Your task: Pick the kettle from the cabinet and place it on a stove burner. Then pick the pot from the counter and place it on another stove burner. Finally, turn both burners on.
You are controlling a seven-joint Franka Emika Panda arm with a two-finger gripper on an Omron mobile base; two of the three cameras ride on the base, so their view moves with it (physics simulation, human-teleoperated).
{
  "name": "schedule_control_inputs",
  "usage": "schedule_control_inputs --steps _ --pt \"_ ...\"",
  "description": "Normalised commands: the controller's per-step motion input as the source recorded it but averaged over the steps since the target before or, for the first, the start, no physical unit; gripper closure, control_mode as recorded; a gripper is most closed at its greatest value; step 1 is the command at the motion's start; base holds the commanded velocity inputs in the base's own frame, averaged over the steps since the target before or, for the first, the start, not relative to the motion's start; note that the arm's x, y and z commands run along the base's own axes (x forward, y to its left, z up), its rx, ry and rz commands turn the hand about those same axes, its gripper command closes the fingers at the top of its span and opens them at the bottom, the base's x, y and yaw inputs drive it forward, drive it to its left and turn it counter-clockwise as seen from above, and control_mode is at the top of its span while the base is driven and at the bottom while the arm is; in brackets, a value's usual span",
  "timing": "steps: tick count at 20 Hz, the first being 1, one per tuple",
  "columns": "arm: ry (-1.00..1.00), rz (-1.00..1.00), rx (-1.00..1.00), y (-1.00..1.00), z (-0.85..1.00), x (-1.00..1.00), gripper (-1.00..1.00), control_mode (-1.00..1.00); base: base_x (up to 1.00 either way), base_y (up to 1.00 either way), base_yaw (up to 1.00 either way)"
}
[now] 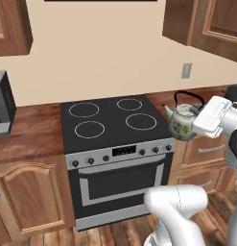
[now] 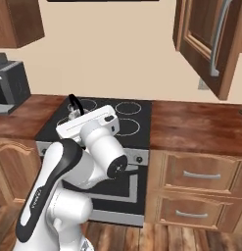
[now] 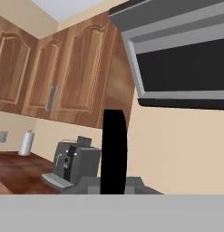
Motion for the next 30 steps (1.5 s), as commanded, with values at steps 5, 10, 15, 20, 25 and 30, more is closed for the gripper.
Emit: schedule_control_inputs --steps 5,10,15,20,25,30 --pt "0.00 0.00 0.00 0.00 0.00 0.00 1.00 1.00 0.41 0.31 -0.07" --pt "0.00 0.00 0.00 0.00 0.00 0.00 1.00 1.00 0.39 0.27 -0.06" --pt "0.00 0.00 0.00 0.00 0.00 0.00 1.00 1.00 0.43 0.15 -0.05" --pt "0.00 0.00 0.00 0.00 0.00 0.00 1.00 1.00 0.46 0.13 -0.05" --pt "0.00 0.00 0.00 0.00 0.00 0.00 1.00 1.00 0.45 0.07 -0.04" --pt "0.00 0.00 0.00 0.00 0.00 0.00 1.00 1.00 0.47 0.02 -0.03"
